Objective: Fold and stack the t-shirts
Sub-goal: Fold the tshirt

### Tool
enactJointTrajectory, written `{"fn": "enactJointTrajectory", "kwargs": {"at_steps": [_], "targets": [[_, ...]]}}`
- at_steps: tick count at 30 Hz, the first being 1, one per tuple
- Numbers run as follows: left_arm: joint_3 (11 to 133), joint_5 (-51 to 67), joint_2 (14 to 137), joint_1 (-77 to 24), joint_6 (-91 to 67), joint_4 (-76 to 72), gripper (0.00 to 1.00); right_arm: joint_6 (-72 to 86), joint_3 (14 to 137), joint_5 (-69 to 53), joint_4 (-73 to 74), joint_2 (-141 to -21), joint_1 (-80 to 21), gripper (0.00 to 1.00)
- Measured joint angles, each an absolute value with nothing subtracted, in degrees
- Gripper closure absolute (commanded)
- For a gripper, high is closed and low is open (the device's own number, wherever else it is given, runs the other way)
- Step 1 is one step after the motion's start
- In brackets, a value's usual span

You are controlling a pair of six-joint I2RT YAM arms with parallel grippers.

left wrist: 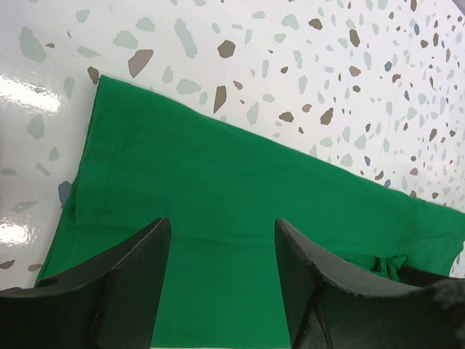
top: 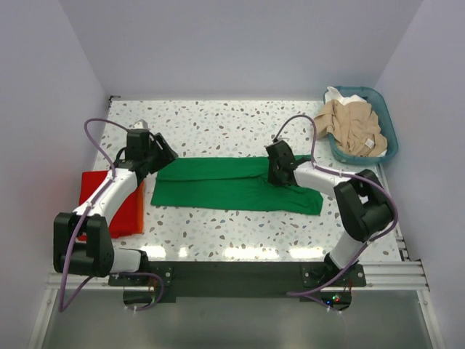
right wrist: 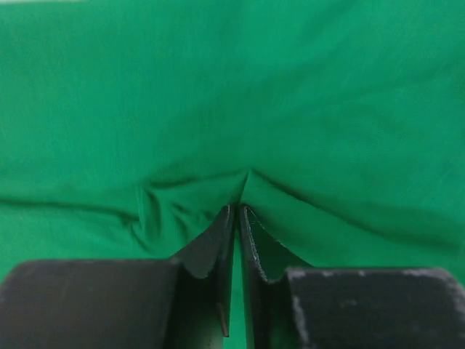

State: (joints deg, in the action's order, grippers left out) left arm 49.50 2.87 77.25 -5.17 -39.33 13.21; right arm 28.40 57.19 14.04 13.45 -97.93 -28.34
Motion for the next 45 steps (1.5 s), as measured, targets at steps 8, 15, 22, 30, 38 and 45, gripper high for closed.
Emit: {"fn": "enactJointTrajectory", "kwargs": {"at_steps": [8, 15, 22, 30, 38, 45], "targets": [[49.5, 3.1, 77.1, -5.2, -39.3, 13.2, 0.37, 34.2, 50.4, 13.7, 14.4, -90.3, -34.9, 0.97], [49.5, 3.6, 77.1, -5.2, -39.3, 13.2, 0.36, 37.1, 49.0, 13.0, 13.9, -84.9, -36.3, 0.79], [49.5, 4.3, 77.1, -5.2, -39.3, 13.1, 0.36, 34.0, 52.1, 13.6, 15.9, -86.7, -36.3, 0.79], [49.2, 4.6, 77.1, -5.2, -39.3, 13.0, 0.36, 29.1, 55.5, 14.9, 17.6, -95.7, -36.3, 0.79], [49.0, 4.8, 77.1, -5.2, -39.3, 13.0, 0.36, 25.8, 57.3, 19.5, 19.8, -97.0, -36.3, 0.73], [48.9, 5.4, 77.1, -5.2, -39.3, 12.9, 0.36, 23.9, 58.5, 22.0, 20.4, -97.6, -36.3, 0.71]]}}
